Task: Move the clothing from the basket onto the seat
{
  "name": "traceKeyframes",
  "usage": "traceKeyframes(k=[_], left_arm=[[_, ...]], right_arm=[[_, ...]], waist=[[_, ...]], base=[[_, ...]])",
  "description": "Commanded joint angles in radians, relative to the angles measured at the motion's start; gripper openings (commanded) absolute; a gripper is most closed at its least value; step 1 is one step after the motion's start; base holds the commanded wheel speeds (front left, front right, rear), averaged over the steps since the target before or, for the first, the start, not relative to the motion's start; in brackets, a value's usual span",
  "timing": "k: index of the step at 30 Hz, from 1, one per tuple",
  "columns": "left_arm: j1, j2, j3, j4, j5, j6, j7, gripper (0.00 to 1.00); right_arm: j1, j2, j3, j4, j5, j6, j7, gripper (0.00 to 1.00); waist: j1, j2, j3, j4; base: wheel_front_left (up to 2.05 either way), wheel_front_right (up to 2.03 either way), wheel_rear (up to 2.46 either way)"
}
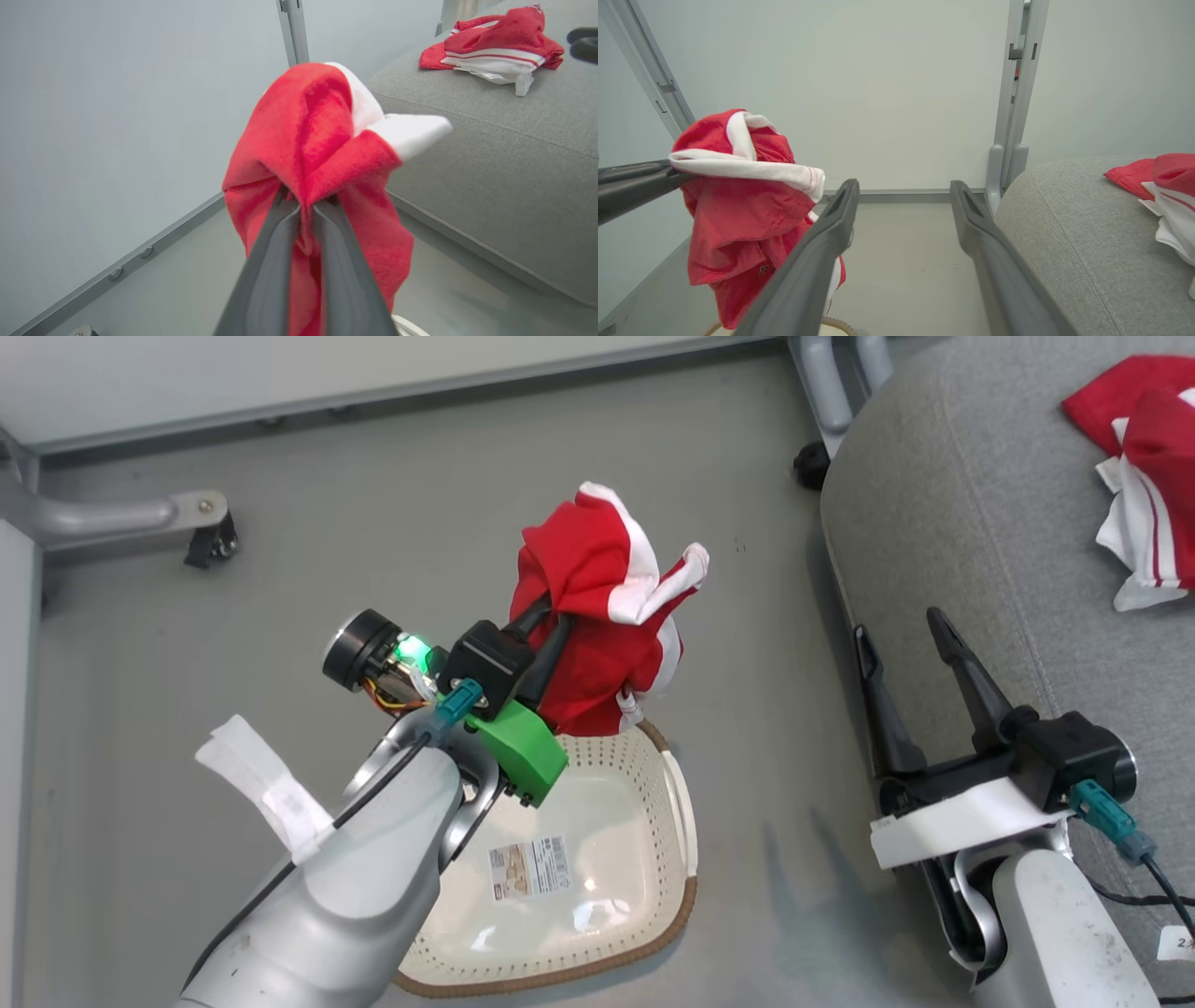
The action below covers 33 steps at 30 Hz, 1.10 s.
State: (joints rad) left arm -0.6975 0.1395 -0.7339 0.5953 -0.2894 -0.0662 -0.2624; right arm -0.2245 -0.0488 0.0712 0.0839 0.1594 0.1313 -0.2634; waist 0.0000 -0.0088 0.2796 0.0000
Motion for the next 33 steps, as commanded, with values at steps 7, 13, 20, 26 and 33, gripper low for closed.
traceKeyframes(k=[7, 13, 20, 26, 33], left_arm=[[0.031, 0.012, 0.067, -0.111, 0.012, -0.013, -0.003, 0.0], [0.033, 0.014, 0.079, -0.176, 0.014, -0.026, -0.003, 0.0], [0.027, 0.011, 0.07, -0.239, 0.019, -0.03, -0.003, 0.0], [0.021, 0.014, 0.062, -0.272, 0.015, -0.026, 0.006, 0.0], [0.018, 0.019, 0.053, -0.293, 0.012, -0.023, 0.011, 0.0]], right_arm=[[0.045, -0.003, 0.024, 0.007, 0.021, -0.001, -0.002, 1.0], [0.059, -0.003, 0.053, 0.008, 0.04, -0.001, -0.002, 1.0], [0.077, -0.003, 0.071, 0.007, 0.06, -0.001, -0.002, 1.0], [0.076, -0.003, 0.099, -0.014, 0.082, -0.001, -0.002, 1.0], [0.036, -0.003, 0.17, -0.059, 0.133, -0.001, -0.002, 1.0]], waist=[[0.0, 0.0088, -0.086, 0.001], [0.0, 0.0088, -0.112, -0.002], [0.0, 0.0088, -0.132, 0.002], [0.0, 0.0088, -0.13, 0.004], [0.0, 0.0088, -0.118, 0.01]], base=[[0.0, 0.0, 0.0], [0.0, 0.0, 0.0], [0.0, 0.0, 0.0], [0.0, 0.0, 0.0], [0.0, 0.0, 0.0]])
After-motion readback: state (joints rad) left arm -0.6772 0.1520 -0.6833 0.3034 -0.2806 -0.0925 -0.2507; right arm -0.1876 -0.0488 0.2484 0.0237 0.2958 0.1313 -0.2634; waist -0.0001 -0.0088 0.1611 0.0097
